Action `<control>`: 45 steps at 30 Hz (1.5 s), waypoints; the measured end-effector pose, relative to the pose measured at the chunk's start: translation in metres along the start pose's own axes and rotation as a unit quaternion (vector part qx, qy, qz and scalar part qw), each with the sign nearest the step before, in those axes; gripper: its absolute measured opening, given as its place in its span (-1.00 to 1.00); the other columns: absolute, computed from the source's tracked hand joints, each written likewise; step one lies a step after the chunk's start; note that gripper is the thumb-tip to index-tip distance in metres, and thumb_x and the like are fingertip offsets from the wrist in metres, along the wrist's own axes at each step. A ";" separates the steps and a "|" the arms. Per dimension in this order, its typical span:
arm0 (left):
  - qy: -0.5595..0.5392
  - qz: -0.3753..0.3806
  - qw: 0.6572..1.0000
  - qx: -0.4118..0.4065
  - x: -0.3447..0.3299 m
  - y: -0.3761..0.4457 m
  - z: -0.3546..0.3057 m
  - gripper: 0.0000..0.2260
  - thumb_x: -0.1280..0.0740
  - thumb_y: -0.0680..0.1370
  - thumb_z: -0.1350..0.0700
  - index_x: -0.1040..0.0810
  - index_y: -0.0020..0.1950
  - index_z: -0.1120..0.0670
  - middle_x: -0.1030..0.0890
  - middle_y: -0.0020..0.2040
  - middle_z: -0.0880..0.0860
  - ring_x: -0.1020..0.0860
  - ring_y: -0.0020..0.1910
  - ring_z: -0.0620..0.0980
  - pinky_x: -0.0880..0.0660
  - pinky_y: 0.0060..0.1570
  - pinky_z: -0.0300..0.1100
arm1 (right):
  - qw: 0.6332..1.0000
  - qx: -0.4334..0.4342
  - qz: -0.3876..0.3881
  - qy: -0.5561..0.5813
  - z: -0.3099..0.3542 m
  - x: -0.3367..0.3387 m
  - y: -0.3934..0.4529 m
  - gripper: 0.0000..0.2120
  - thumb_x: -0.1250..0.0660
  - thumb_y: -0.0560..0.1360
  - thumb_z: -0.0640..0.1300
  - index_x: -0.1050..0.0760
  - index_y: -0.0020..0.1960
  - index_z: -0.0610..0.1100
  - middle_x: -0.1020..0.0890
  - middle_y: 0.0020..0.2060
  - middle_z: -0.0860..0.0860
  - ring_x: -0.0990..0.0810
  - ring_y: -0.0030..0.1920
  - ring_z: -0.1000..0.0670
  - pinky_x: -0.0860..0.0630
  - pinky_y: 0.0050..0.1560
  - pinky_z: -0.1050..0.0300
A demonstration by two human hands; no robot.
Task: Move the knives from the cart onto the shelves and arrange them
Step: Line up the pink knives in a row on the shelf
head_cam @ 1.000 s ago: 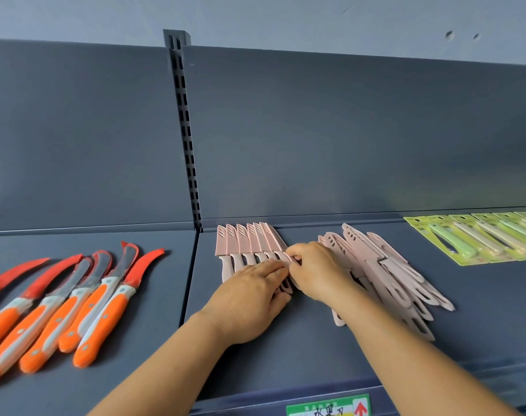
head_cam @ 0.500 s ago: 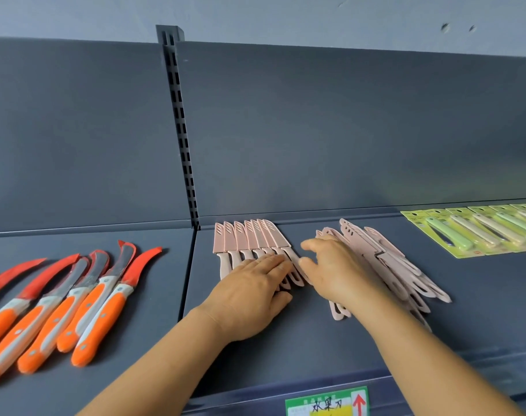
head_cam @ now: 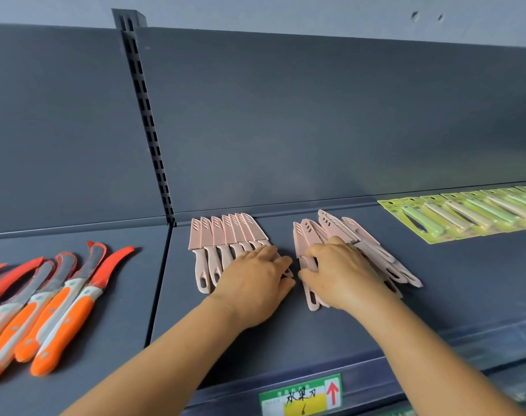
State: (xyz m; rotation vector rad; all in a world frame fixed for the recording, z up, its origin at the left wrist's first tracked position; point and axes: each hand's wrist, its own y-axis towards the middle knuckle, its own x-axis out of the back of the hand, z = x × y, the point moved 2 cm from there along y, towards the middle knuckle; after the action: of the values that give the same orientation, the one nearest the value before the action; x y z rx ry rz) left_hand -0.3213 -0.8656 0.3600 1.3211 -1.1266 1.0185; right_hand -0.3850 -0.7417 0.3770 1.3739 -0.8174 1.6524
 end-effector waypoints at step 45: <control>-0.072 -0.038 0.997 0.016 -0.005 -0.002 0.012 -0.63 -0.09 0.62 -0.08 -0.36 0.40 -0.04 -0.35 0.37 -0.11 -0.34 0.32 -0.06 -0.19 0.25 -0.30 | 0.997 -0.027 -0.056 0.049 -0.002 -0.007 0.030 -0.84 -0.16 0.57 -0.07 -0.50 -0.01 -0.07 -0.49 -0.10 -0.03 -0.45 -0.16 -0.12 -0.34 -0.23 0.14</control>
State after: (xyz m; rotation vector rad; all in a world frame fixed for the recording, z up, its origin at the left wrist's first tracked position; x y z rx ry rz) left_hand -0.3209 -0.8771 0.3544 1.4715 -1.1605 0.9010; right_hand -0.4118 -0.7546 0.3699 1.2678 -0.7114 1.5869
